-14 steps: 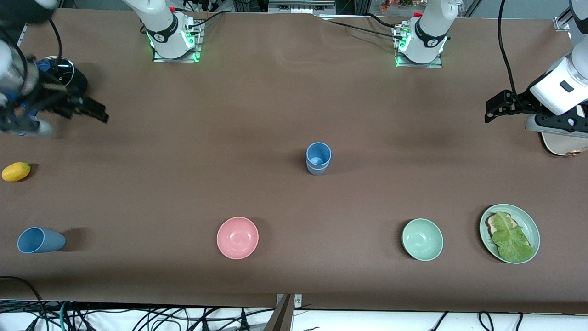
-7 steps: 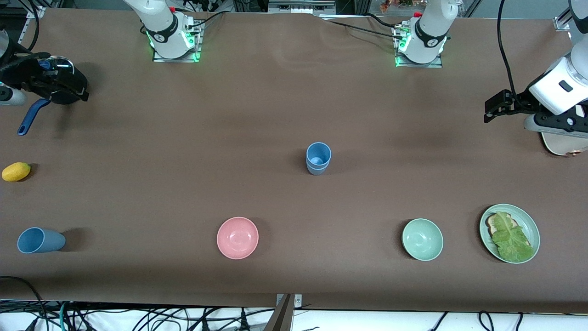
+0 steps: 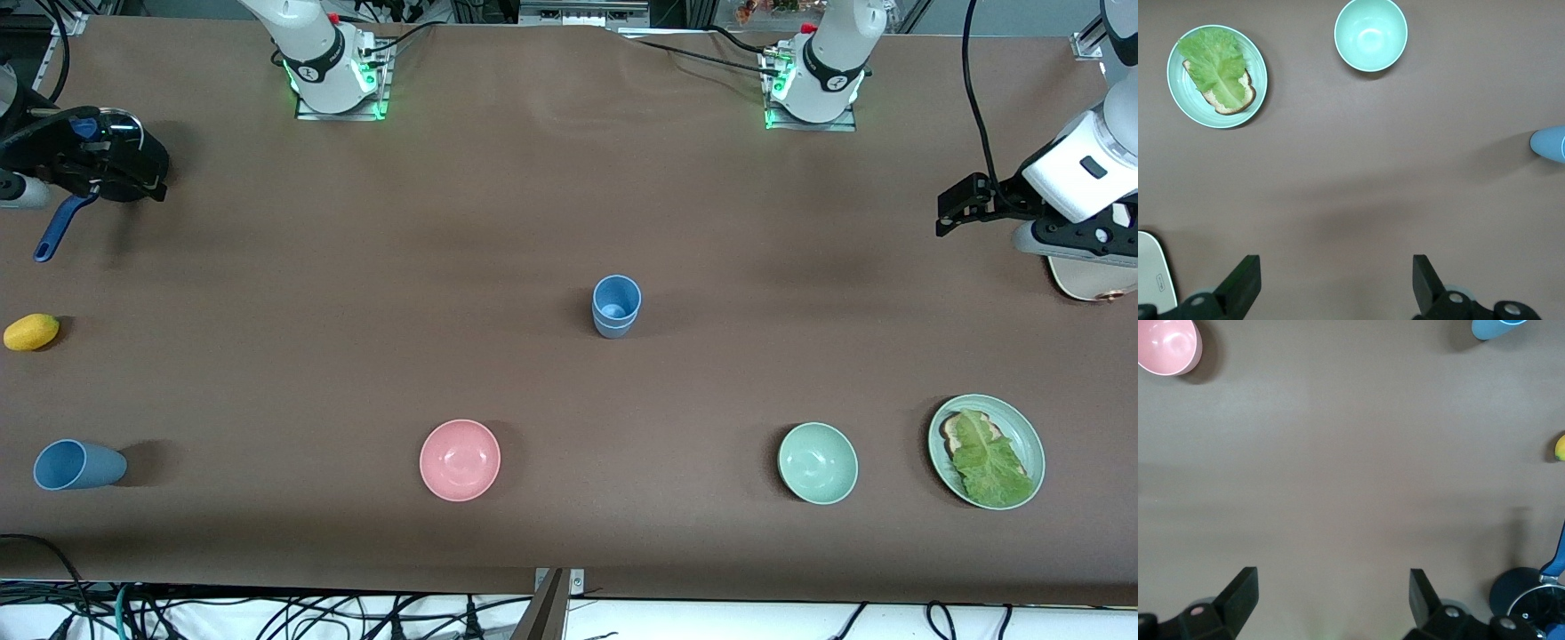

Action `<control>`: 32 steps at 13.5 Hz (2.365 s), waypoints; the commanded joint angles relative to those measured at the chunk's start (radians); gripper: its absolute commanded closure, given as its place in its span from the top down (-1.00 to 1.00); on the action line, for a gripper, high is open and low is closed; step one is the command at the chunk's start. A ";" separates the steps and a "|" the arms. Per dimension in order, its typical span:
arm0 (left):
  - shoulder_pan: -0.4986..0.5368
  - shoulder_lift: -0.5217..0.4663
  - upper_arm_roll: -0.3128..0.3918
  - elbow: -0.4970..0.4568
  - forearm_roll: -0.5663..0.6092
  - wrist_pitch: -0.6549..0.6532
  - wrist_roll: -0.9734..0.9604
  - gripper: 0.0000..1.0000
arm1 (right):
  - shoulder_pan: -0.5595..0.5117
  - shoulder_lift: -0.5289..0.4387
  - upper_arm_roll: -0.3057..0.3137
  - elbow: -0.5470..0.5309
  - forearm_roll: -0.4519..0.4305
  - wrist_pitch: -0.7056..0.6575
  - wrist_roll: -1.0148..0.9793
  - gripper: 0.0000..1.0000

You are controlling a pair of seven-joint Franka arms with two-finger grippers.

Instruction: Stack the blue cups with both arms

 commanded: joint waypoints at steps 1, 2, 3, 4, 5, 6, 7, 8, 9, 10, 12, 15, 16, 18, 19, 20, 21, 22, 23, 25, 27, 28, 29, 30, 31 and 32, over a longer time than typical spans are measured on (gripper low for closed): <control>0.016 0.016 0.001 0.034 -0.029 -0.019 0.023 1.00 | -0.019 0.010 0.019 0.012 -0.022 0.009 -0.023 1.00; 0.016 0.017 0.003 0.057 -0.021 -0.021 0.023 1.00 | -0.019 0.011 0.022 0.012 -0.024 0.018 -0.025 1.00; 0.019 0.023 0.003 0.059 -0.019 -0.022 0.023 1.00 | -0.019 0.013 0.023 0.012 -0.024 0.019 -0.027 1.00; 0.022 0.028 0.003 0.059 -0.024 -0.024 0.023 1.00 | -0.019 0.014 0.026 0.014 -0.025 0.021 -0.028 1.00; 0.019 0.031 0.003 0.065 -0.026 -0.022 0.022 1.00 | -0.019 0.022 0.026 0.026 -0.024 0.019 -0.031 1.00; 0.016 0.042 0.003 0.074 -0.027 -0.021 0.022 1.00 | -0.019 0.024 0.028 0.028 -0.024 0.018 -0.033 1.00; 0.013 0.049 0.003 0.086 -0.027 -0.022 0.020 1.00 | -0.019 0.024 0.026 0.028 -0.024 0.018 -0.042 1.00; 0.013 0.049 0.001 0.085 -0.027 -0.024 0.019 1.00 | -0.021 0.024 0.026 0.028 -0.024 0.018 -0.045 1.00; 0.011 0.049 -0.002 0.088 -0.026 -0.024 0.014 1.00 | -0.030 0.025 0.029 0.028 -0.024 0.018 -0.045 1.00; 0.008 0.048 -0.003 0.088 -0.026 -0.024 0.014 1.00 | -0.038 0.025 0.042 0.028 -0.024 0.016 -0.045 1.00; 0.008 0.046 -0.019 0.089 -0.023 -0.024 0.010 1.00 | -0.044 0.025 0.051 0.028 -0.024 0.016 -0.046 1.00; 0.011 0.048 -0.017 0.089 -0.018 -0.022 0.017 1.00 | -0.049 0.033 0.051 0.031 -0.025 0.022 -0.051 1.00; 0.011 0.048 -0.017 0.089 -0.016 -0.022 0.019 1.00 | -0.043 0.036 0.051 0.034 -0.025 0.024 -0.051 1.00; 0.010 0.048 -0.019 0.091 -0.015 -0.021 0.019 1.00 | -0.042 0.048 0.049 0.035 -0.024 0.024 -0.050 1.00; 0.010 0.049 -0.019 0.091 -0.015 -0.018 0.019 1.00 | -0.044 0.050 0.048 0.035 -0.022 0.024 -0.050 1.00; 0.010 0.049 -0.019 0.091 -0.015 -0.017 0.019 1.00 | -0.044 0.053 0.045 0.035 -0.019 0.024 -0.050 1.00; 0.010 0.048 -0.019 0.091 -0.015 -0.019 0.020 1.00 | -0.044 0.053 0.045 0.035 -0.016 0.029 -0.050 1.00; 0.010 0.048 -0.019 0.091 -0.015 -0.018 0.019 1.00 | -0.046 0.054 0.045 0.035 -0.016 0.041 -0.050 1.00; 0.010 0.049 -0.019 0.091 -0.015 -0.019 0.020 1.00 | -0.046 0.054 0.045 0.035 -0.015 0.050 -0.050 1.00; 0.010 0.048 -0.019 0.091 -0.015 -0.019 0.019 1.00 | -0.046 0.054 0.045 0.035 -0.016 0.062 -0.050 1.00; 0.010 0.048 -0.019 0.091 -0.015 -0.019 0.019 1.00 | -0.044 0.054 0.046 0.035 -0.015 0.064 -0.046 1.00; 0.010 0.048 -0.019 0.091 -0.015 -0.019 0.020 1.00 | -0.042 0.054 0.045 0.035 -0.015 0.064 -0.045 1.00; 0.010 0.048 -0.019 0.091 -0.015 -0.019 0.019 1.00 | -0.042 0.054 0.046 0.035 -0.015 0.065 -0.042 1.00; 0.010 0.048 -0.019 0.091 -0.015 -0.019 0.019 1.00 | -0.044 0.054 0.045 0.035 -0.015 0.065 -0.042 1.00; 0.010 0.048 -0.019 0.091 -0.015 -0.019 0.020 1.00 | -0.044 0.054 0.045 0.035 -0.015 0.065 -0.043 1.00; 0.010 0.048 -0.019 0.091 -0.015 -0.019 0.019 1.00 | -0.044 0.054 0.045 0.035 -0.015 0.065 -0.043 1.00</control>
